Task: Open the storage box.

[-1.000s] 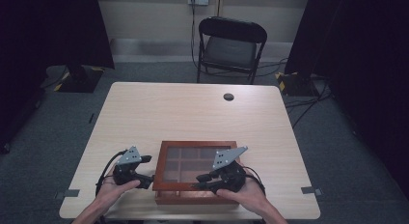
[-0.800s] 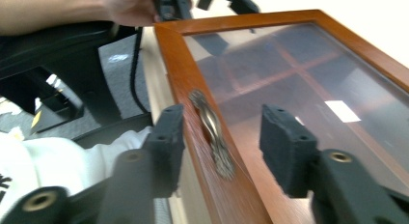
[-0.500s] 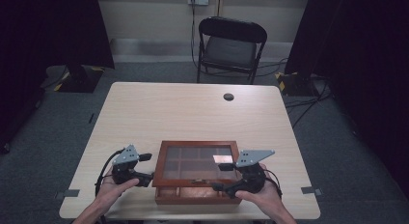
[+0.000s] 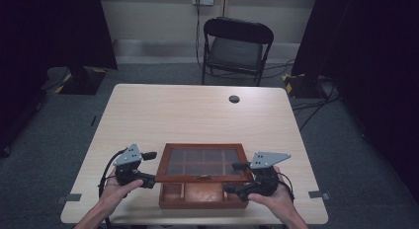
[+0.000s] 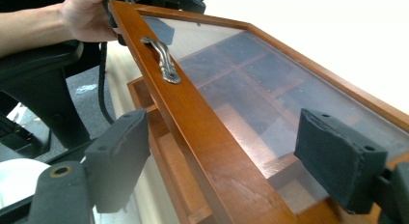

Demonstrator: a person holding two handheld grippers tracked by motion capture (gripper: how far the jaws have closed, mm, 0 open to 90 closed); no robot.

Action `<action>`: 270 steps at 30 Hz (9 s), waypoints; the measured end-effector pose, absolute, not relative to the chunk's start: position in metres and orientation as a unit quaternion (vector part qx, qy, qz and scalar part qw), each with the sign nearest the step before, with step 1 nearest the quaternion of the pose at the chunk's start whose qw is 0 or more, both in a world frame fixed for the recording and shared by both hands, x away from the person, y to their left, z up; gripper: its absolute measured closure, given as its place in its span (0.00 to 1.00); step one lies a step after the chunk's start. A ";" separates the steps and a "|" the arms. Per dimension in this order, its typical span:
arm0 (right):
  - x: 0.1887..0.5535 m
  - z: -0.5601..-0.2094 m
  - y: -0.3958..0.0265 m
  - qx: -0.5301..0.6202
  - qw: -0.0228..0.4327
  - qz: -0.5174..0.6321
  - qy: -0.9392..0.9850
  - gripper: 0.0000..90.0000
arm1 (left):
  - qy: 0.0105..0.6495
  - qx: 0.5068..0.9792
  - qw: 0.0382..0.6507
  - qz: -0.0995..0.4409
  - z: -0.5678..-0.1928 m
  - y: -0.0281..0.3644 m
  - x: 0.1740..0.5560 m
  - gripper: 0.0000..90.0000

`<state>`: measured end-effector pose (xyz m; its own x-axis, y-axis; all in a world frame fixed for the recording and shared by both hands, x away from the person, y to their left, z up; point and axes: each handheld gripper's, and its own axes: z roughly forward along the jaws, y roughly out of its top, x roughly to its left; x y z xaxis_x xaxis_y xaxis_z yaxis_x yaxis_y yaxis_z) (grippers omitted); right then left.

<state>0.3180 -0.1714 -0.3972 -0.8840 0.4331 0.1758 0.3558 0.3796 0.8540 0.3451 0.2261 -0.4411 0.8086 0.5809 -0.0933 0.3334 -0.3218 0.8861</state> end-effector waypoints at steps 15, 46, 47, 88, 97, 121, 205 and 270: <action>0.325 -0.393 -0.178 0.245 0.057 0.513 0.821 0.22 | 0.284 0.796 0.517 0.136 -0.431 0.219 0.347 0.21; 0.355 -0.382 -0.195 0.276 0.091 0.524 0.800 0.38 | 0.300 0.789 0.527 0.102 -0.408 0.212 0.372 0.33; 0.357 -0.382 -0.196 0.276 0.090 0.526 0.799 0.40 | 0.299 0.789 0.528 0.099 -0.407 0.211 0.373 0.35; 0.406 -0.386 -0.195 0.317 0.095 0.546 0.770 0.45 | 0.319 0.772 0.537 0.115 -0.407 0.202 0.409 0.50; 0.417 -0.391 -0.199 0.330 0.095 0.541 0.768 0.45 | 0.325 0.765 0.543 0.117 -0.407 0.200 0.418 0.51; 0.441 -0.413 -0.191 0.349 0.092 0.534 0.765 0.51 | 0.347 0.769 0.523 0.124 -0.423 0.195 0.433 0.49; 0.485 -0.441 -0.182 0.419 0.101 0.514 0.742 0.46 | 0.410 0.748 0.520 0.051 -0.460 0.210 0.469 0.59; 0.506 -0.488 -0.181 0.491 0.031 0.448 0.747 0.17 | 0.449 0.762 0.465 0.038 -0.481 0.209 0.480 0.41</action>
<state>0.5065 -0.1808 -0.4882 -0.5162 0.7607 0.3935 0.7050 0.1165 0.6995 0.4800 0.2094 -0.4809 0.5939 0.7198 -0.3594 0.6487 -0.1642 0.7431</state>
